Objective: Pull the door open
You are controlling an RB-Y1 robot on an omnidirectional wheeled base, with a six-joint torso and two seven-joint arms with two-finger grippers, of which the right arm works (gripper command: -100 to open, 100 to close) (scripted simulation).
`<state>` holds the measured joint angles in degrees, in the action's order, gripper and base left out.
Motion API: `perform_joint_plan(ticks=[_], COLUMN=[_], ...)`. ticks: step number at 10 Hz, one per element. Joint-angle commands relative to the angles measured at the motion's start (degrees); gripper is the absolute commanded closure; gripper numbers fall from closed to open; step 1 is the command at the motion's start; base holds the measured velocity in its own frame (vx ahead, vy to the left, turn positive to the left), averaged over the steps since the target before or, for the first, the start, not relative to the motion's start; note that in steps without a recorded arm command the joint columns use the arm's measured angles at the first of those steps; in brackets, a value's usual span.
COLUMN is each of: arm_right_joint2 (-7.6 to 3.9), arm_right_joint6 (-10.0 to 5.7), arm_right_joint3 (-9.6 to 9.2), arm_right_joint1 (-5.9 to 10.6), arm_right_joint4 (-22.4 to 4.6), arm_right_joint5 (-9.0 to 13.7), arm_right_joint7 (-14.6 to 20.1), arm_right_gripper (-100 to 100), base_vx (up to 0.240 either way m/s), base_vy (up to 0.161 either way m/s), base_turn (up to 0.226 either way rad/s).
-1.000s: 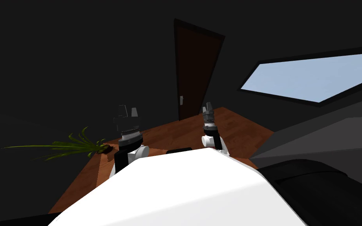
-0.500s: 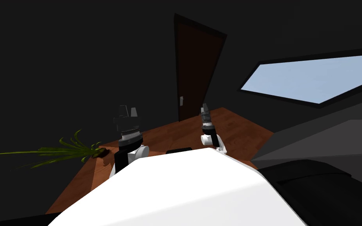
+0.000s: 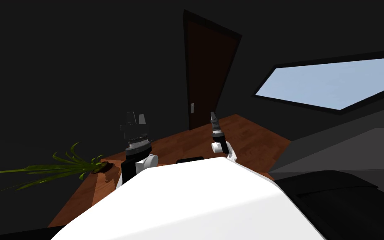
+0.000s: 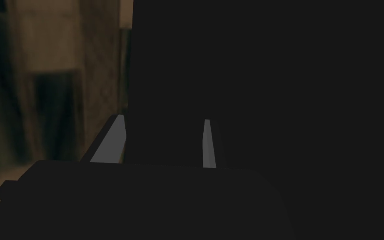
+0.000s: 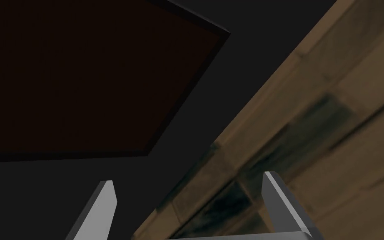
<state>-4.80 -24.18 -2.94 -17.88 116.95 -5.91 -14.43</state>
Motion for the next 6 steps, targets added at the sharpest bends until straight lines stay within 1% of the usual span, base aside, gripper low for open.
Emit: perform_joint_plan(ticks=[1,6], arm_right_joint2=[-0.41,-1.46], arm_right_joint6=[-0.15,-0.99], arm_right_joint3=[0.03,-0.15], arm_right_joint1=[1.08,4.13], arm_right_joint4=[-1.81,-7.67], arm_right_joint5=[-0.71,-3.11], arm_right_joint7=[-0.84,-3.57], arm_right_gripper=[-100,-100], base_vx=[0.086,0.094], base_vy=[0.014,0.004], base_turn=[-0.021,-0.025])
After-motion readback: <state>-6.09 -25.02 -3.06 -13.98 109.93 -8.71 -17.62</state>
